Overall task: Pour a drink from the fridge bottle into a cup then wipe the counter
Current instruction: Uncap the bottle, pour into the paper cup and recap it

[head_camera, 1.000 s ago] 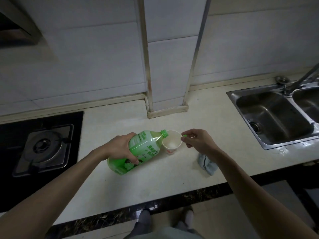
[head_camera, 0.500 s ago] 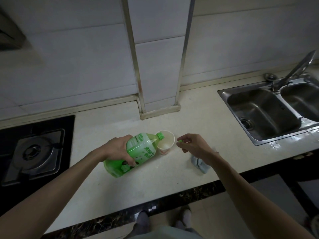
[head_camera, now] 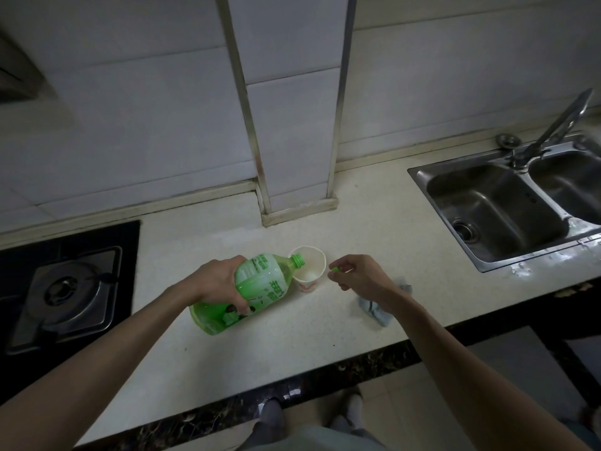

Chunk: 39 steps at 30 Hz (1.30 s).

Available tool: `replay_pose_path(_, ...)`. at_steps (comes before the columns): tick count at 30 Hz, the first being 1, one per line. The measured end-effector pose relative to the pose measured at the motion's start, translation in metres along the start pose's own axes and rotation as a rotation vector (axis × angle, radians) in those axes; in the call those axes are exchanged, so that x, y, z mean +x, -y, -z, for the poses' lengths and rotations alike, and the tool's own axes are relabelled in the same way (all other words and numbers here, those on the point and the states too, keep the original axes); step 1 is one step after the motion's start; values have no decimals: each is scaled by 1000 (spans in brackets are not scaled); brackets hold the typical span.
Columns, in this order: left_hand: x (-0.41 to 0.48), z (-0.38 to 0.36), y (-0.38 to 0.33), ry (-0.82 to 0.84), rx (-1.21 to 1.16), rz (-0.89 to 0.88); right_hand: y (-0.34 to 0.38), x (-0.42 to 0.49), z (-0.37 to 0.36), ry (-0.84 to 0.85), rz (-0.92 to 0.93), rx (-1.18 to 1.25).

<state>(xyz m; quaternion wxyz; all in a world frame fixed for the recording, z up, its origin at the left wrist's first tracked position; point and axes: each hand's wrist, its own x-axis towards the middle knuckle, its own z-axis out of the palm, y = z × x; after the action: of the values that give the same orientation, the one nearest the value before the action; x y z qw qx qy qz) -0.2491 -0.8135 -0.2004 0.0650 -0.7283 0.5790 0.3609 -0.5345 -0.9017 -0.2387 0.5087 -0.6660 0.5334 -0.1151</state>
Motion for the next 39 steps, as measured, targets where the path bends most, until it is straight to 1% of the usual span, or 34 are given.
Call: replay_pose_path(39, 13, 12, -4, 20, 168, 48, -5, 24, 5, 29, -1, -23)
